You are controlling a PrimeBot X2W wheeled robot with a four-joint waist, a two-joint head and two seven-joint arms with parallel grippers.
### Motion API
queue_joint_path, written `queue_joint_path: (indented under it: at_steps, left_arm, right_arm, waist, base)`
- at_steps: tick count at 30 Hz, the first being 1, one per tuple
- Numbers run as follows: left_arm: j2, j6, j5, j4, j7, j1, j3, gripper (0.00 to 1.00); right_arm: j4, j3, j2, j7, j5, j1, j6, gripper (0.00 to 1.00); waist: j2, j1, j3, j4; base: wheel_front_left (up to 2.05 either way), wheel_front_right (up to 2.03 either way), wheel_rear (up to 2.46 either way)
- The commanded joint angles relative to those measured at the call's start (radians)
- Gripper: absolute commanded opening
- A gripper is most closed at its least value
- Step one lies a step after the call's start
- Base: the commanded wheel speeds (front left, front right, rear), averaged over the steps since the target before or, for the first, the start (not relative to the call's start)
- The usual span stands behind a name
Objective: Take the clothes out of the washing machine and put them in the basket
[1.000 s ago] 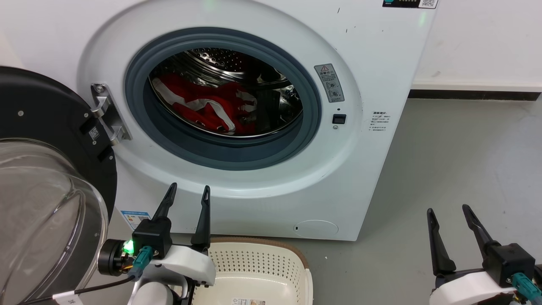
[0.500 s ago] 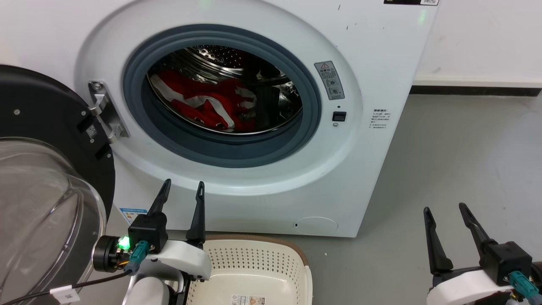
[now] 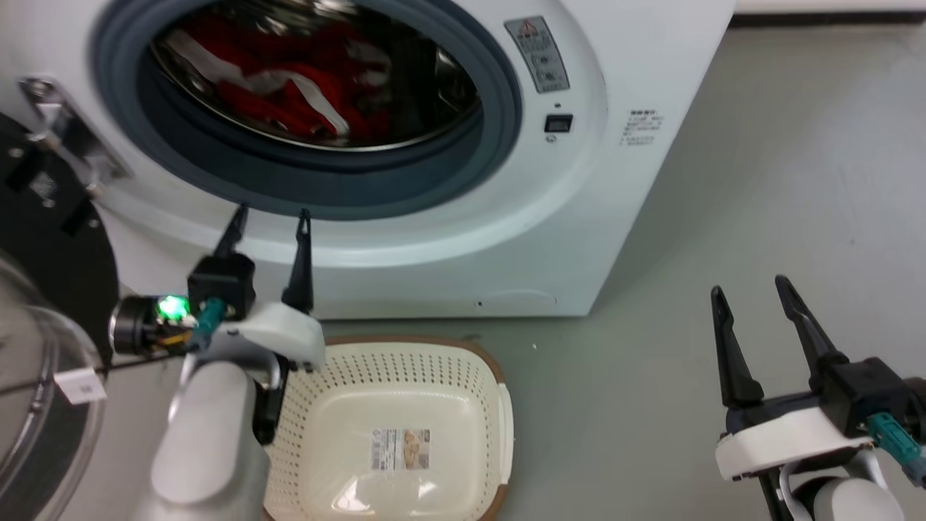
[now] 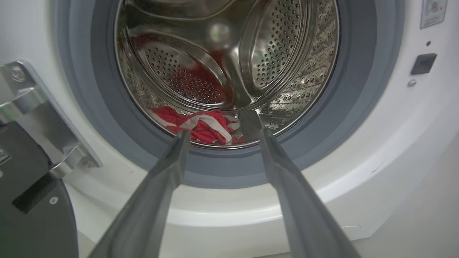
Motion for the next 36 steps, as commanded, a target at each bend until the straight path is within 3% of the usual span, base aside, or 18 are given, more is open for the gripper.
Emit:
queue_joint_path:
  at_steps: [1, 7, 22, 36]
  left_arm:
    - [0.020, 0.006, 0.011, 0.026, 0.002, -0.051, 0.001, 1.00]
    - [0.111, 0.002, 0.045, 0.138, 0.038, -0.259, -0.001, 1.00]
    - [0.280, -0.034, 0.085, 0.268, 0.182, -0.562, -0.010, 1.00]
    - [0.434, -0.104, 0.150, 0.351, 0.475, -0.877, -0.136, 1.00]
  right_arm:
    - [0.006, 0.009, 0.002, -0.013, 0.004, -0.032, -0.001, 1.00]
    - [0.031, 0.033, 0.002, -0.056, 0.026, -0.121, -0.001, 1.00]
    - [0.122, 0.104, 0.002, -0.109, 0.111, -0.247, -0.001, 1.00]
    - [0.124, 0.142, 0.001, -0.112, 0.186, -0.313, -0.001, 1.00]
  waist:
    - [0.0000, -0.0001, 0.090, -0.051]
    - [0.0000, -0.0001, 0.241, -0.119]
    - [0.0000, -0.0001, 0.406, -0.226]
    - [0.0000, -0.0001, 0.501, -0.309]
  base:
    - [0.00, 0.00, 0.00]
    - [0.00, 0.00, 0.00]
    - [0.00, 0.00, 0.00]
    - [0.00, 0.00, 0.00]
